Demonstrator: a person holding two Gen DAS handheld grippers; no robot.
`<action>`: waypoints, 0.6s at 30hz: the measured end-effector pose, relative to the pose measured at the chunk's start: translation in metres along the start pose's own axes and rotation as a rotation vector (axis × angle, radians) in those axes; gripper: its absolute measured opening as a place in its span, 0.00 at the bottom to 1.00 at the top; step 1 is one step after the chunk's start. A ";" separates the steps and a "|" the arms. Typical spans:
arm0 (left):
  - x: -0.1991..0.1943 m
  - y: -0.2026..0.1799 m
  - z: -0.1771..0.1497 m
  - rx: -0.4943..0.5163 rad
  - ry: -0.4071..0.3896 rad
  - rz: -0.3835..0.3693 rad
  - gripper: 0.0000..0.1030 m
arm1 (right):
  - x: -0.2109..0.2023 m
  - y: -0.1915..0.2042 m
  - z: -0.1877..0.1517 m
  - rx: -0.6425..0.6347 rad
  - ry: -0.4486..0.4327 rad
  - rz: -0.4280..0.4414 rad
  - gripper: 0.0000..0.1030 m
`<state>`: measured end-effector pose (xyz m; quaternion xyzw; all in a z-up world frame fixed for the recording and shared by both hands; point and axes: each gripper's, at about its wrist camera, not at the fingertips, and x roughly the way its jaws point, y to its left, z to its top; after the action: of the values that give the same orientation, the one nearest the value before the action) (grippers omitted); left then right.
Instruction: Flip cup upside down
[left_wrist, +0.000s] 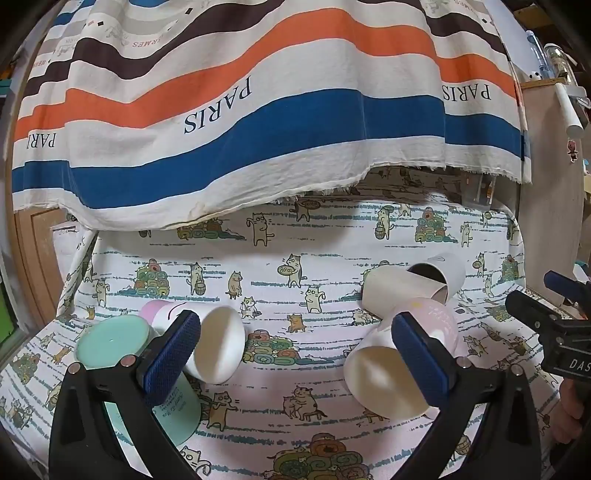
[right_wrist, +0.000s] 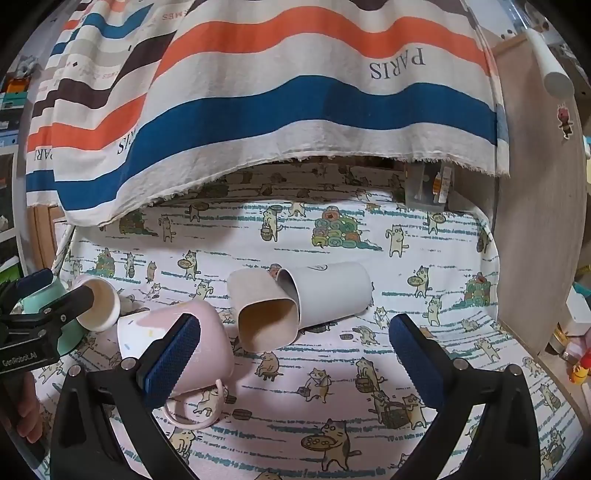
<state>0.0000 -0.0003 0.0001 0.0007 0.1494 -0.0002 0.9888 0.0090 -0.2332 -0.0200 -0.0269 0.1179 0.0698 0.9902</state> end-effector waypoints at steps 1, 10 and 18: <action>0.000 0.000 0.000 0.000 0.001 0.000 1.00 | -0.001 0.002 -0.001 -0.004 -0.004 0.000 1.00; 0.000 0.000 0.000 0.001 0.001 -0.001 1.00 | 0.003 -0.004 0.000 0.025 0.025 -0.007 1.00; 0.003 0.001 -0.003 0.003 0.005 -0.001 1.00 | 0.006 -0.007 0.000 0.042 0.044 -0.010 1.00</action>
<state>0.0023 0.0009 -0.0042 0.0018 0.1519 -0.0009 0.9884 0.0157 -0.2395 -0.0210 -0.0080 0.1409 0.0620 0.9880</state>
